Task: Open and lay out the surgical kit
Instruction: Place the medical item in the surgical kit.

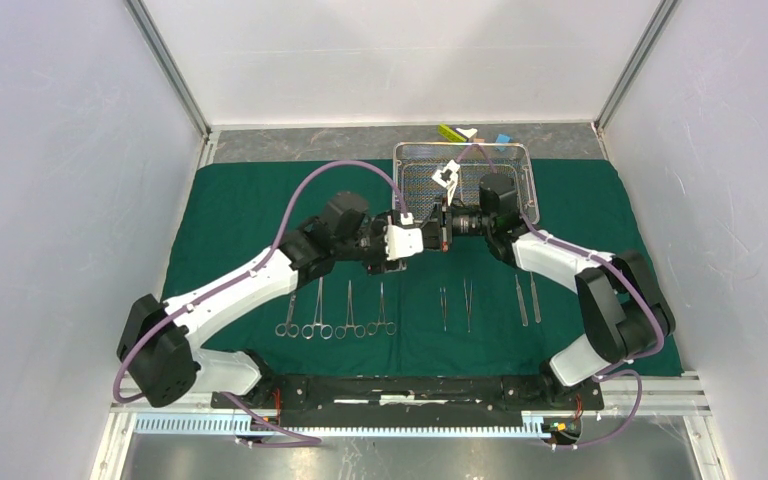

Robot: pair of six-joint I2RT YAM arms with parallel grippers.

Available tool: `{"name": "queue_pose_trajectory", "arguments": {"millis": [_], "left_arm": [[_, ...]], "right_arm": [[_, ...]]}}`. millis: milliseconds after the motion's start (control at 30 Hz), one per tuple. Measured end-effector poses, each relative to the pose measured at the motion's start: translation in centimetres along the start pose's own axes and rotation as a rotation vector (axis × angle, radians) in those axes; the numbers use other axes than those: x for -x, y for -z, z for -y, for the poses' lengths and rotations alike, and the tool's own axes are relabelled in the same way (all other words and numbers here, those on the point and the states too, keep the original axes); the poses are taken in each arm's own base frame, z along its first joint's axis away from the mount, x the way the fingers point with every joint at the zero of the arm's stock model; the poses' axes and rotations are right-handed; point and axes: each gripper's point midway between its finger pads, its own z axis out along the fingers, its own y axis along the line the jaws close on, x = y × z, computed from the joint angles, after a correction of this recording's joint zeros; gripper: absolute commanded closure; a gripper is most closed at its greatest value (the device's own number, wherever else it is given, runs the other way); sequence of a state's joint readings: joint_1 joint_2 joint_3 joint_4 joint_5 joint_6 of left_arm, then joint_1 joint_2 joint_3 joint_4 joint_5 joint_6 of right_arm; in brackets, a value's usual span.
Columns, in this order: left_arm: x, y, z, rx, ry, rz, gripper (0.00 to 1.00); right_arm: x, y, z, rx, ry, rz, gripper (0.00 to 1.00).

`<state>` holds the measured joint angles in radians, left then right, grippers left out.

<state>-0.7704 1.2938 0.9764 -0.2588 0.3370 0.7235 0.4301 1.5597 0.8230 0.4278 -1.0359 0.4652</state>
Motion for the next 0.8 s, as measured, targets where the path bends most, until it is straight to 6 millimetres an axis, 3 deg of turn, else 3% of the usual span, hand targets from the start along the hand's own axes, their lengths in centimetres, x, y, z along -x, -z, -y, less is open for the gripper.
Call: {"name": "queue_pose_trajectory", "arguments": {"millis": [267,800], "left_arm": [[0.18,-0.80,-0.65,-0.001,-0.005,-0.033,0.57],[-0.58,-1.21,-0.01,-0.042,0.010,-0.094,0.63]], "right_arm": [[0.21,0.20,0.11,-0.017,0.000,0.007,1.00],[0.23,0.55,0.60,-0.040,-0.017,0.010,1.00]]}}
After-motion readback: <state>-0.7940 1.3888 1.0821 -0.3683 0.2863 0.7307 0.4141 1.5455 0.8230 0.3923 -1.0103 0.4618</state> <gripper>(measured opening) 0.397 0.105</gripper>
